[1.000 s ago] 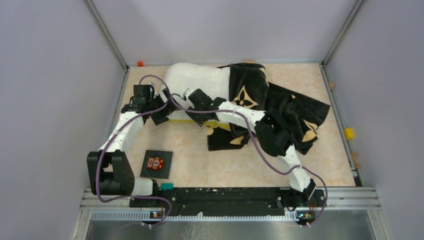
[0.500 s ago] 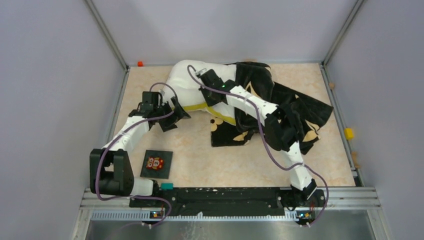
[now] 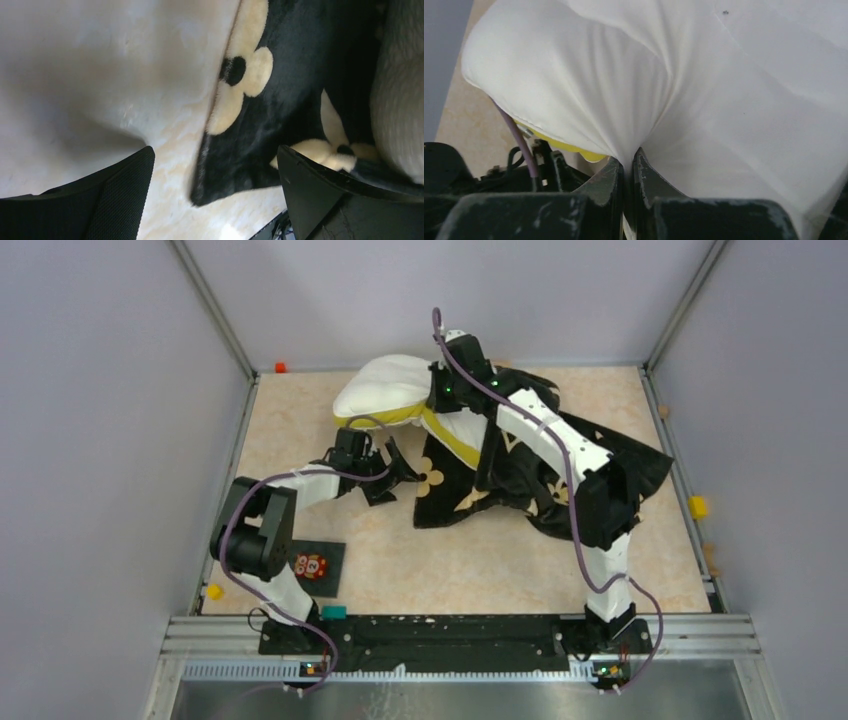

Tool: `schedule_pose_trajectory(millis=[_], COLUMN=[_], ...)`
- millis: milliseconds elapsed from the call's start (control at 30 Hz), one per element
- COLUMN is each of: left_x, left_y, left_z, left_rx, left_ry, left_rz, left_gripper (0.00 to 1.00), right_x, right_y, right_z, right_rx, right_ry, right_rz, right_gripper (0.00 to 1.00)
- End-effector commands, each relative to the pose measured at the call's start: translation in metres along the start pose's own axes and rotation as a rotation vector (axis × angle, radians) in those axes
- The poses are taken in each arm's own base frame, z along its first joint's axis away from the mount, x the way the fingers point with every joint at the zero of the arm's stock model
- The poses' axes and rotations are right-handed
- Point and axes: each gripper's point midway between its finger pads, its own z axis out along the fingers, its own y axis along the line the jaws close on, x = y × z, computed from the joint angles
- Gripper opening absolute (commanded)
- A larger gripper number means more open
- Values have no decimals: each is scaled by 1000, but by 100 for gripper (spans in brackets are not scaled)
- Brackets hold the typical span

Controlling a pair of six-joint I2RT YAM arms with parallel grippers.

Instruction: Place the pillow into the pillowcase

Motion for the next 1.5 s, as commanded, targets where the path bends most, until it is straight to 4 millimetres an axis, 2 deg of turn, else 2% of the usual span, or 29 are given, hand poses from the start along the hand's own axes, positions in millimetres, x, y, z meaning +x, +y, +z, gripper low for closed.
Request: schedule_pose_trajectory(millis=[0, 167, 267, 400, 600, 767, 800, 833, 900, 933, 1000, 1067, 1200, 1267, 1367, 1467], left_x=[-22, -32, -36, -33, -20, -15, -18, -21, -30, -38, -51, -68, -94, -99, -94, -84], left_y=[-22, -25, -16, -4, 28, 40, 37, 33, 24, 22, 16, 26, 25, 23, 22, 18], left_z=[27, 59, 71, 79, 81, 89, 90, 90, 86, 81, 68, 48, 10, -4, -15, -15], left_rx=[7, -105, -224, -324, -451, -474, -464, -447, -401, -379, -305, -247, -153, -114, -85, -37], left_ry=[-52, -68, -94, -117, -137, -115, -117, -116, -117, -128, -130, -156, -204, -226, -217, -190], left_rz=[39, 116, 177, 239, 287, 277, 270, 259, 205, 168, 75, -48, -152, -168, -167, -119], left_gripper=[97, 97, 97, 92, 71, 39, 33, 23, 2, 0, 0, 0, 0, 0, 0, 0], right_x=[-86, -92, -95, -109, -118, -117, -118, -118, -118, -116, -108, -95, -63, -48, -25, -20], right_y=[37, 36, 33, 26, 22, 28, 29, 30, 30, 28, 25, 23, 24, 22, 19, 27], right_z=[-73, -83, -89, -100, -101, -97, -99, -100, -103, -105, -106, -107, -114, -121, -125, -138], right_rx=[-188, -221, -250, -303, -345, -377, -383, -388, -382, -374, -362, -370, -423, -433, -451, -546], right_ry=[-250, -271, -282, -311, -316, -301, -303, -300, -302, -300, -287, -270, -253, -250, -230, -257], right_rz=[110, 139, 177, 226, 264, 260, 253, 246, 228, 218, 200, 190, 149, 133, 124, 145], right_gripper=[0, 0, 0, 0, 0, 0, 0, 0, 0, 0, 0, 0, 0, 0, 0, 0])
